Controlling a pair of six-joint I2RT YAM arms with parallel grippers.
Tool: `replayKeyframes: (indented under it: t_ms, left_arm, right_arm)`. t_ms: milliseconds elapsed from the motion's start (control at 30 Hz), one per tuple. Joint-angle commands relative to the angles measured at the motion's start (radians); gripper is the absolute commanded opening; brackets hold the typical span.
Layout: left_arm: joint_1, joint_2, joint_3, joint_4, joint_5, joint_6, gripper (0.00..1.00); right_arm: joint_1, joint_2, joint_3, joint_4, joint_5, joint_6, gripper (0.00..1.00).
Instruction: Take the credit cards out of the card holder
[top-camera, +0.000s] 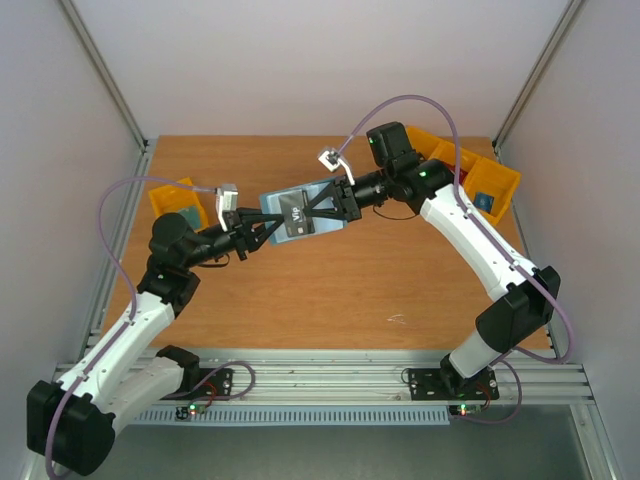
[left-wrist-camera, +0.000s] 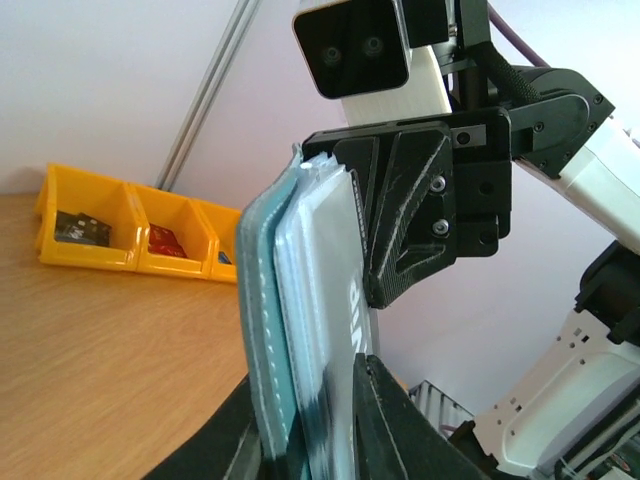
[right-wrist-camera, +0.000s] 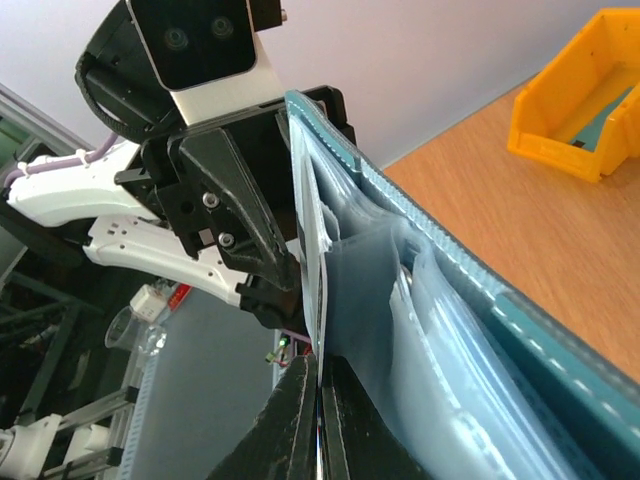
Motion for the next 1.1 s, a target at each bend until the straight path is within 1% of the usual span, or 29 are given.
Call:
replayKeyframes:
  t_ms: [0, 167, 233, 300, 433, 600, 667, 800, 933, 1067]
  left_arm:
    - [0.003, -0.010, 0.009, 0.042, 0.009, 0.007, 0.20]
    - [0.003, -0.008, 0.009, 0.037, 0.011, 0.012, 0.03]
    - [0.003, -0.009, 0.009, 0.033, 0.013, 0.016, 0.00]
    - [0.003, -0.013, 0.008, 0.024, 0.002, 0.019, 0.00]
    - [0.009, -0.022, 0.002, 0.005, -0.072, 0.012, 0.00]
    - [0.018, -0.023, 0.000, -0.004, -0.085, 0.018, 0.00]
    - [0.019, -0.027, -0.004, -0.024, -0.116, 0.020, 0.00]
    - [0.023, -0.039, -0.010, -0.106, -0.243, 0.068, 0.00]
    - [0.025, -0.057, -0.025, -0.172, -0.322, 0.138, 0.00]
    - [0.027, -0.082, -0.047, -0.226, -0.416, 0.178, 0.00]
  right_arm:
    - [-0.008, -0.026, 0.040, -0.043, 0.006, -0.038, 0.01]
    - [-0.008, -0.024, 0.049, -0.064, 0.007, -0.050, 0.01]
    - [-0.009, -0.026, 0.054, -0.085, 0.024, -0.068, 0.01]
    - [-0.018, -0.027, 0.059, -0.110, 0.039, -0.086, 0.01]
    - [-0.056, -0.039, 0.061, -0.157, 0.061, -0.111, 0.01]
    - [-0.103, -0.063, 0.060, -0.207, 0.102, -0.134, 0.01]
    - [-0.123, -0.070, 0.055, -0.211, 0.122, -0.133, 0.01]
    - [-0.162, -0.084, 0.037, -0.184, 0.184, -0.087, 0.01]
    - [-0.179, -0.091, 0.023, -0.114, 0.246, 0.005, 0.01]
    - [-0.180, -0.091, 0.012, -0.061, 0.334, 0.089, 0.01]
